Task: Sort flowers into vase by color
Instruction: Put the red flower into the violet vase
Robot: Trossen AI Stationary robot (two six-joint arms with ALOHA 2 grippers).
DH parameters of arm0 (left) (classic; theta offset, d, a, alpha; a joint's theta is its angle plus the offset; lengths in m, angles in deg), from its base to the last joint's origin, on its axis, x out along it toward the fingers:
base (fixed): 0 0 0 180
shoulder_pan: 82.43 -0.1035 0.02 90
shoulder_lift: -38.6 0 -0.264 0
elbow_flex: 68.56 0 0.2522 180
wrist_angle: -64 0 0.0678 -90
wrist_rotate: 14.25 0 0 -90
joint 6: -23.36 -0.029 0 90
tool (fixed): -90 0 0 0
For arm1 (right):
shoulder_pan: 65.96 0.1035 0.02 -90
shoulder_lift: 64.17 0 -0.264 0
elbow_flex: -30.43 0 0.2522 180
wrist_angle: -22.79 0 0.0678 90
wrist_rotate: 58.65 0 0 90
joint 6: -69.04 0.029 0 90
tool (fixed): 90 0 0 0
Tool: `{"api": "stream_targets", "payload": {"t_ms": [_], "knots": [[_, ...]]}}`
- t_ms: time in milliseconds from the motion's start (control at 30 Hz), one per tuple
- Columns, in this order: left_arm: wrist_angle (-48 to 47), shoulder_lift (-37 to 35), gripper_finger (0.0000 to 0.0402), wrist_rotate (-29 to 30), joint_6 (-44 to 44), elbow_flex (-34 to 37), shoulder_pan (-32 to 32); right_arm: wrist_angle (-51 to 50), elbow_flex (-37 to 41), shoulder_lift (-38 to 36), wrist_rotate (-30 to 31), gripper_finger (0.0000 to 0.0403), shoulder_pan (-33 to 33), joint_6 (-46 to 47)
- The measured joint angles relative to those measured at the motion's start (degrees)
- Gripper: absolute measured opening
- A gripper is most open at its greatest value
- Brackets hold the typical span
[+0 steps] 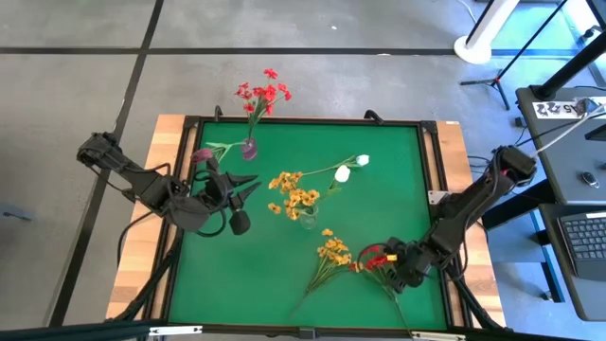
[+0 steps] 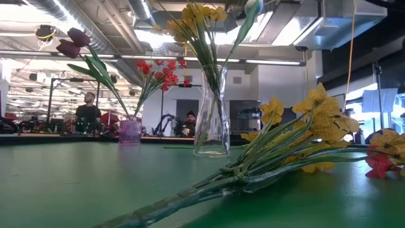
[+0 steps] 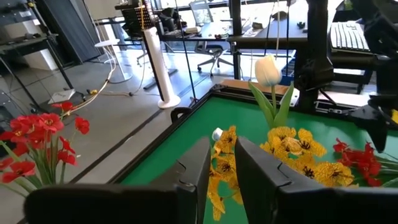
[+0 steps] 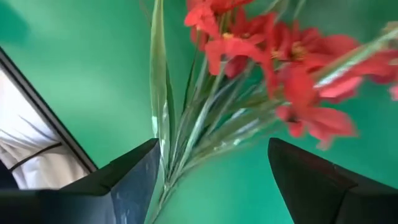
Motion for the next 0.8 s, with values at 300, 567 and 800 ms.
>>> {"api": "stream_targets", "payload": {"t_ms": [300,567,800], "knots": [[-0.64,0.00,0.0064,-1.34,0.63,0.00,-0.02,5.25,-0.23,8.77,-0.52,0.0294,-0.11,-0.22],[-0.64,0.00,0.0064,-1.40,1.53,0.00,-0.02,3.73,0.06,7.64,1.03,0.0161,-0.10,-0.24],[-0.61,0.00,0.0064,-1.41,1.68,0.00,-0.02,2.06,0.12,2.63,5.67,0.0016,-0.15,-1.81]]}}
